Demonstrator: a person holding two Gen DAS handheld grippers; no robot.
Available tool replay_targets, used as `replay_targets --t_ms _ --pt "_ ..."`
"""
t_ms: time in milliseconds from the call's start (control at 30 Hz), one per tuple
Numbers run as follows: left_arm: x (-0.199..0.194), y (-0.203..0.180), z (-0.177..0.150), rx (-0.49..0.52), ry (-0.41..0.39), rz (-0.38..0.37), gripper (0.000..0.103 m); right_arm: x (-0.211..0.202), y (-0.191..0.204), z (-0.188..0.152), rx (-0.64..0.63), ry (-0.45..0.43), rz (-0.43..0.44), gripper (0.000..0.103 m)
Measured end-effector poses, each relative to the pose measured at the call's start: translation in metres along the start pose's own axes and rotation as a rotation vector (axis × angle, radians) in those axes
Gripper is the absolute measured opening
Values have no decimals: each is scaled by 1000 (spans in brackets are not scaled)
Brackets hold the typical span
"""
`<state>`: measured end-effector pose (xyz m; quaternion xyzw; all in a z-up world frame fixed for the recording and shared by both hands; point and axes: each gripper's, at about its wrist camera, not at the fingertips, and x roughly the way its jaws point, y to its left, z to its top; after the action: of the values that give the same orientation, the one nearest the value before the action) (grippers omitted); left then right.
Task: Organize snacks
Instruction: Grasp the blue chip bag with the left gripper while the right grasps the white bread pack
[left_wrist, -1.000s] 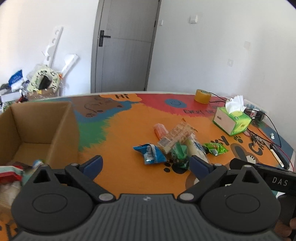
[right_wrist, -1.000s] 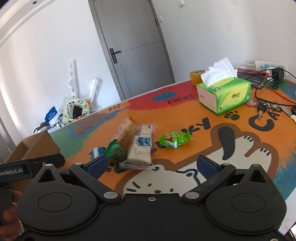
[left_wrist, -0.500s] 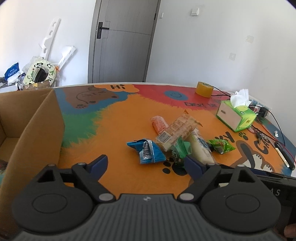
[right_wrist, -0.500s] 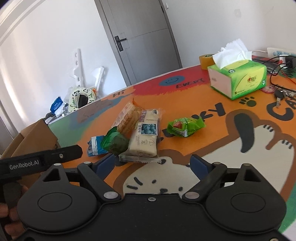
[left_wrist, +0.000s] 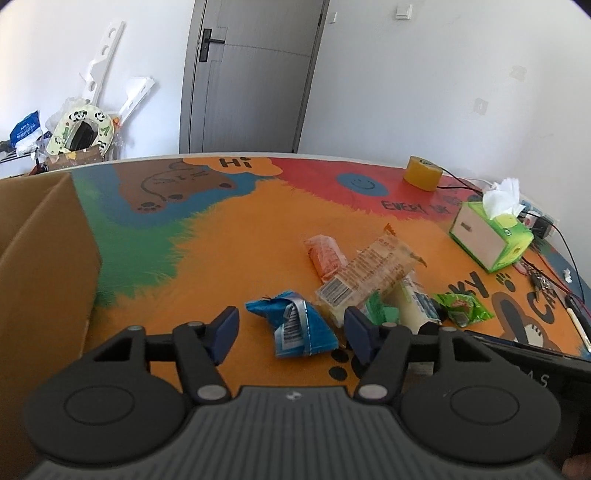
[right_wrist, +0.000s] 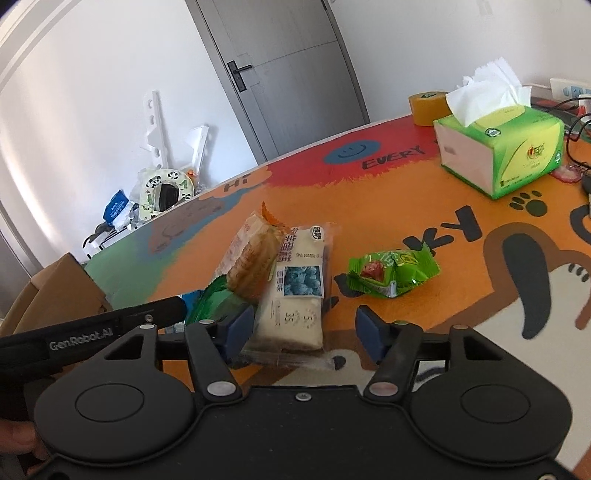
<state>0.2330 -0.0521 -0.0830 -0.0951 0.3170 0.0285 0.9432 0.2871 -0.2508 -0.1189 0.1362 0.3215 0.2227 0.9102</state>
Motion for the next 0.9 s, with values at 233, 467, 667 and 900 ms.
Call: replay_targets --t_ms 233,467,667,900 --pt "21 1 -4 -8 27 15 60 13 6 2 -5 17 14 61" --pt "23 1 -8 14 14 18 39 13 10 -2 -31 17 13 45" --pt "14 1 -14 22 16 -3 33 5 10 -7 -40 15 15 42" --pt "-1 0 -24 16 20 -24 33 -12 11 -17 -47 15 -9 42"
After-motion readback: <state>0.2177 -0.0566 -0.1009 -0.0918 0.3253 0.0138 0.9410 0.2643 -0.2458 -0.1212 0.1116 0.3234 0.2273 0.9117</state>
